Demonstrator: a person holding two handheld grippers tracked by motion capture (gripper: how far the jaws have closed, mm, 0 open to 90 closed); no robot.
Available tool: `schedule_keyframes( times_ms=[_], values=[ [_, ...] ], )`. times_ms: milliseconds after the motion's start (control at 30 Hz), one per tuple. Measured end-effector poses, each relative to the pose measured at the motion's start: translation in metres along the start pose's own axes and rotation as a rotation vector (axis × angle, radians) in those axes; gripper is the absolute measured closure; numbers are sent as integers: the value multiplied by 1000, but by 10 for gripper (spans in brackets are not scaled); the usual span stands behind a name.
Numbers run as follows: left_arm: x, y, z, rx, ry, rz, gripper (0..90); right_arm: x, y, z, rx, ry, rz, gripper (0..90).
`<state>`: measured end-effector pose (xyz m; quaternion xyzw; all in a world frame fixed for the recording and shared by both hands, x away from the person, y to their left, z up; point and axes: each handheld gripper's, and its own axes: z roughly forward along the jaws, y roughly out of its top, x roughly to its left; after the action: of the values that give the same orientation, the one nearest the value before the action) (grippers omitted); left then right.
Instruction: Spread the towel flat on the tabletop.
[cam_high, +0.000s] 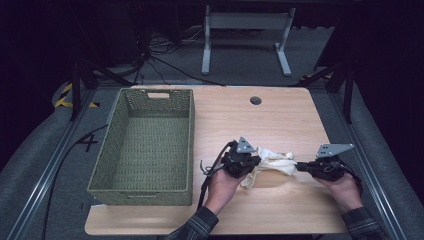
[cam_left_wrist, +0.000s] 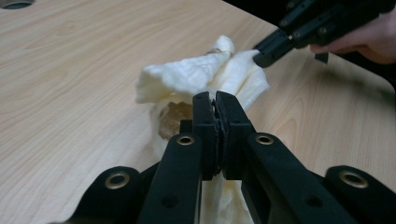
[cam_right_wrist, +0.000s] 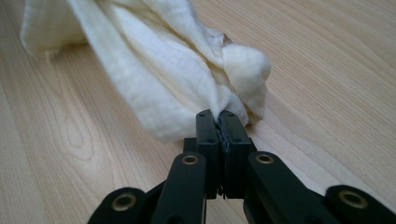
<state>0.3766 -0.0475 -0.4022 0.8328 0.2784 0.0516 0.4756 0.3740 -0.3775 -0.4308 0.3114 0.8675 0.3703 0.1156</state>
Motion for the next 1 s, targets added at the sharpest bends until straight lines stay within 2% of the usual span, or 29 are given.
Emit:
schedule_keyframes(
  times_ms=[100,200,333,533,600,700,833,1000],
  values=[
    [8,0,-3,-7,23,-20,877,-1,0,1,1,3,2,886],
    [15,-1,-5,-11,48,-33,877,-4,-2,2,24,-17,-1,885],
    [22,-3,-1,1,85,-50,878,-9,-4,1,20,-20,20,879],
    [30,-5,3,10,121,-60,878,1,6,-8,-65,-25,8,739],
    [33,-6,5,15,129,-68,878,10,11,-8,-91,8,-6,723],
    [36,-7,9,23,144,-77,878,19,15,-2,-95,75,-27,724],
    [40,-8,12,35,157,-80,878,37,18,21,-32,143,-83,698],
    [41,-12,15,40,159,-87,878,46,14,42,60,155,-131,682]
  ],
)
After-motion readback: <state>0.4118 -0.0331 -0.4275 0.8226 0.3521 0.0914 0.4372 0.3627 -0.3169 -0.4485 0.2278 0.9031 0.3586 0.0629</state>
